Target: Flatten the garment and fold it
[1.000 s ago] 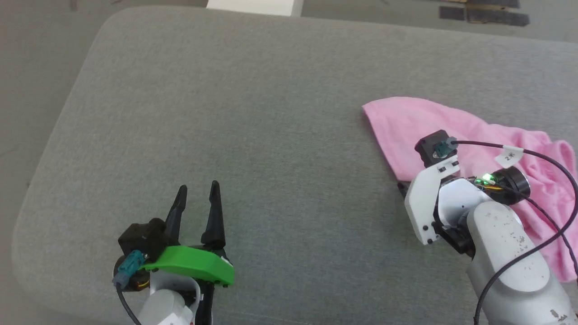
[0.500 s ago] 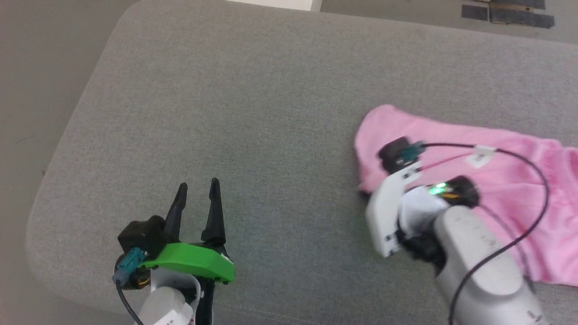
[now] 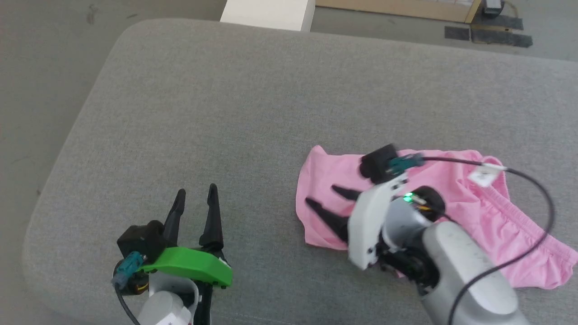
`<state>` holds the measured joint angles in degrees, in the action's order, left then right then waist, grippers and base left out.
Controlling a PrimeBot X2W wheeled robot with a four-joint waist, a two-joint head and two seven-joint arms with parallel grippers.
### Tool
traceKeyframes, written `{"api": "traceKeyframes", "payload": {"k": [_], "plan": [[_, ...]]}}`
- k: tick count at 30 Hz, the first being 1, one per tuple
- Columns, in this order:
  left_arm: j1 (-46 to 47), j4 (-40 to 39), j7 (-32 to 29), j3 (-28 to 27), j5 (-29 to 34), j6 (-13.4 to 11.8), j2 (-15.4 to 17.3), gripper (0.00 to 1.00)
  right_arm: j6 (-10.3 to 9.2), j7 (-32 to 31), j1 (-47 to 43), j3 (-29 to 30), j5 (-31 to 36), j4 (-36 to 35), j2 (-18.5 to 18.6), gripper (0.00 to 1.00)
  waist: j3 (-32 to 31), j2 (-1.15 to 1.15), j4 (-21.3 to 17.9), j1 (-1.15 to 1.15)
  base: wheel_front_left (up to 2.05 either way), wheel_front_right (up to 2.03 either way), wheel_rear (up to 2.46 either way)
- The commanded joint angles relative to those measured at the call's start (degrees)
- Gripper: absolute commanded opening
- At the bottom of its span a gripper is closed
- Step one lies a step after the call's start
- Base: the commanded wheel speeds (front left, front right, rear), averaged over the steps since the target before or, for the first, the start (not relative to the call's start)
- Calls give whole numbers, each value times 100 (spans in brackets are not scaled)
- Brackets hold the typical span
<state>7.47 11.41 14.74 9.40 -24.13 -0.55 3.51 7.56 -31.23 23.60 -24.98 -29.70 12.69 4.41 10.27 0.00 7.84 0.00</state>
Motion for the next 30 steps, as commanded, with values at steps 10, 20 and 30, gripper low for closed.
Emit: {"api": "traceKeyframes", "payload": {"k": [10,20,30], "plan": [[588,88,-471,296,74,123,84,100,-8,662,-593,2105,593,-846,54,100,-246,0,-391,0,0,0,0],[2573,1487,-2741,1001,55,-54,-19,100,-8,546,-869,3101,1141,-1223,-54,100,215,0,-874,0,0,0,0],[3491,2385,-4788,1501,157,-354,31,100,-8,580,-925,3339,1130,-1465,-129,100,651,0,-1272,0,0,0,0]]}}
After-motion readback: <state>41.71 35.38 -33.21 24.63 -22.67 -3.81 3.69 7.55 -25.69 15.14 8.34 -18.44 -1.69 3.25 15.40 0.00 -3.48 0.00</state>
